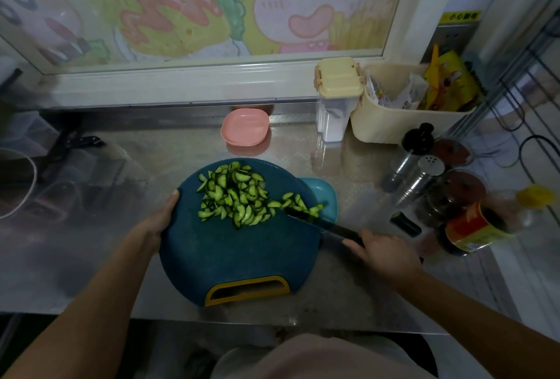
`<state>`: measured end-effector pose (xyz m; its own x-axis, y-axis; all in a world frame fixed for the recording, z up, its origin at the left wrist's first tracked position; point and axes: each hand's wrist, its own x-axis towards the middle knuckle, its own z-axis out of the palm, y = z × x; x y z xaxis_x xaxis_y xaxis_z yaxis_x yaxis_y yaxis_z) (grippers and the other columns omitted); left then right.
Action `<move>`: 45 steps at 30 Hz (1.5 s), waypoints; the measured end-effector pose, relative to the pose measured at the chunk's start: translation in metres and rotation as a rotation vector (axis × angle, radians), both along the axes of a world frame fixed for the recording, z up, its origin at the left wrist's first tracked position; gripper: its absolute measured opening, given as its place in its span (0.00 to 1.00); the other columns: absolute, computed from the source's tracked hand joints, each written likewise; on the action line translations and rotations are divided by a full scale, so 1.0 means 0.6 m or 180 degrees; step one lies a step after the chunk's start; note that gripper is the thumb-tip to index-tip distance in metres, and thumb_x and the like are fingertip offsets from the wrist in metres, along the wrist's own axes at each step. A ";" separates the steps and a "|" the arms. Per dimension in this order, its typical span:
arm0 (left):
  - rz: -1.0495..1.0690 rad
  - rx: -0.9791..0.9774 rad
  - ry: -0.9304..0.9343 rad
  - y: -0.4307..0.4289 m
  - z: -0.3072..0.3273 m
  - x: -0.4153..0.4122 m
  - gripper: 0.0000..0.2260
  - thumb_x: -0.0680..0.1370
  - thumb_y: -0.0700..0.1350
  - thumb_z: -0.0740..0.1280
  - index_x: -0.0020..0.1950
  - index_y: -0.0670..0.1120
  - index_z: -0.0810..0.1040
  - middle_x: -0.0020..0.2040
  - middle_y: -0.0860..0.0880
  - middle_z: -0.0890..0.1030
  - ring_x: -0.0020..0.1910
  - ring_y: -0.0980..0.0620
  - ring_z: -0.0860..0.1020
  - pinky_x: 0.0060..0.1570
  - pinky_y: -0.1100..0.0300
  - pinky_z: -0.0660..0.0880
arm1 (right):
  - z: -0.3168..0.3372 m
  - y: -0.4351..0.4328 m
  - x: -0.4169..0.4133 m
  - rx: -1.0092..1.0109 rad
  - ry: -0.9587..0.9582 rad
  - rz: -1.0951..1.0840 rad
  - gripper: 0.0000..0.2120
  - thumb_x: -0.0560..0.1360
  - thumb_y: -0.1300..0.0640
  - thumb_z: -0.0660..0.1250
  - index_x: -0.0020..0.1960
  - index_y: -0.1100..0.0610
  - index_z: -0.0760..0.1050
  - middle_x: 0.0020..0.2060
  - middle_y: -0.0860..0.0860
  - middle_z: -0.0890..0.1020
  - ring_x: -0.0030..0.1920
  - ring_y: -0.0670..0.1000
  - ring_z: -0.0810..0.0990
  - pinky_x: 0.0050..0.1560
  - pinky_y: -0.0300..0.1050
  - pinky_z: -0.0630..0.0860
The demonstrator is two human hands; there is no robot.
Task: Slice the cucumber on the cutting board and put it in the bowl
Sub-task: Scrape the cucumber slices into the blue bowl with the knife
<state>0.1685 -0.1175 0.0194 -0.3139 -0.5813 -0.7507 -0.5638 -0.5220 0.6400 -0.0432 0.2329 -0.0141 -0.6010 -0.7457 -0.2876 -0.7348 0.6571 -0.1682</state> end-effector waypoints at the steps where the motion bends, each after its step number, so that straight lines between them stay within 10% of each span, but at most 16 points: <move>1: 0.0009 -0.0028 -0.0014 -0.001 0.001 0.001 0.22 0.79 0.60 0.55 0.47 0.43 0.77 0.31 0.46 0.83 0.41 0.46 0.77 0.40 0.54 0.73 | 0.002 0.001 -0.002 0.0002 0.0025 -0.0001 0.23 0.78 0.37 0.45 0.57 0.51 0.68 0.47 0.50 0.81 0.47 0.50 0.80 0.47 0.45 0.76; 14: 0.0014 -0.0202 0.0013 -0.023 0.022 0.013 0.20 0.79 0.59 0.58 0.45 0.43 0.77 0.30 0.46 0.83 0.27 0.51 0.81 0.52 0.52 0.73 | 0.021 0.008 -0.009 -0.0409 0.0068 -0.0334 0.18 0.78 0.38 0.46 0.43 0.48 0.67 0.38 0.48 0.78 0.40 0.50 0.78 0.40 0.45 0.71; 19: -0.0092 -0.0180 0.0013 -0.026 0.019 0.009 0.21 0.78 0.60 0.59 0.49 0.43 0.78 0.35 0.45 0.84 0.40 0.46 0.79 0.57 0.51 0.72 | 0.029 -0.038 0.037 -0.0294 -0.0418 0.0193 0.24 0.78 0.37 0.46 0.55 0.53 0.71 0.46 0.52 0.81 0.47 0.52 0.79 0.47 0.45 0.72; 29: -0.0026 -0.0132 0.0010 -0.009 0.011 -0.011 0.19 0.78 0.59 0.60 0.44 0.43 0.77 0.28 0.46 0.82 0.28 0.49 0.81 0.37 0.53 0.73 | 0.012 -0.100 0.142 -0.0570 -0.0600 0.0443 0.47 0.63 0.25 0.29 0.56 0.57 0.66 0.50 0.56 0.80 0.51 0.58 0.78 0.40 0.44 0.63; 32: -0.0001 -0.0077 0.0126 -0.011 0.002 -0.010 0.20 0.79 0.59 0.58 0.46 0.44 0.77 0.30 0.47 0.83 0.30 0.50 0.81 0.38 0.54 0.73 | -0.006 -0.100 0.150 -0.0868 -0.0258 0.0305 0.51 0.59 0.26 0.19 0.52 0.56 0.68 0.43 0.53 0.81 0.43 0.56 0.81 0.35 0.43 0.64; 37: 0.0002 -0.0057 0.0221 -0.015 -0.005 -0.006 0.20 0.79 0.59 0.56 0.48 0.44 0.77 0.31 0.48 0.83 0.29 0.51 0.82 0.38 0.55 0.72 | -0.033 -0.083 0.148 -0.0718 0.0067 -0.0047 0.34 0.78 0.35 0.33 0.35 0.54 0.69 0.19 0.51 0.73 0.17 0.49 0.72 0.20 0.36 0.44; 41: 0.0037 0.0003 0.0225 -0.018 -0.007 -0.003 0.21 0.79 0.60 0.55 0.48 0.44 0.77 0.31 0.47 0.83 0.28 0.52 0.81 0.38 0.53 0.72 | -0.035 -0.062 0.140 -0.0758 0.0029 -0.0246 0.54 0.57 0.29 0.12 0.51 0.53 0.69 0.41 0.49 0.82 0.40 0.49 0.81 0.32 0.40 0.64; 45: 0.0002 0.0006 0.0165 -0.016 -0.003 -0.002 0.22 0.79 0.61 0.55 0.49 0.44 0.77 0.32 0.46 0.83 0.30 0.49 0.82 0.39 0.52 0.73 | -0.043 -0.049 0.129 -0.0555 -0.0199 -0.0497 0.57 0.52 0.29 0.12 0.53 0.52 0.68 0.47 0.49 0.81 0.45 0.49 0.80 0.37 0.40 0.66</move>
<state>0.1673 -0.1274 0.0177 -0.3520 -0.5802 -0.7345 -0.5297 -0.5235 0.6674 0.0340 0.2034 -0.0400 -0.6980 -0.6868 -0.2029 -0.6112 0.7190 -0.3308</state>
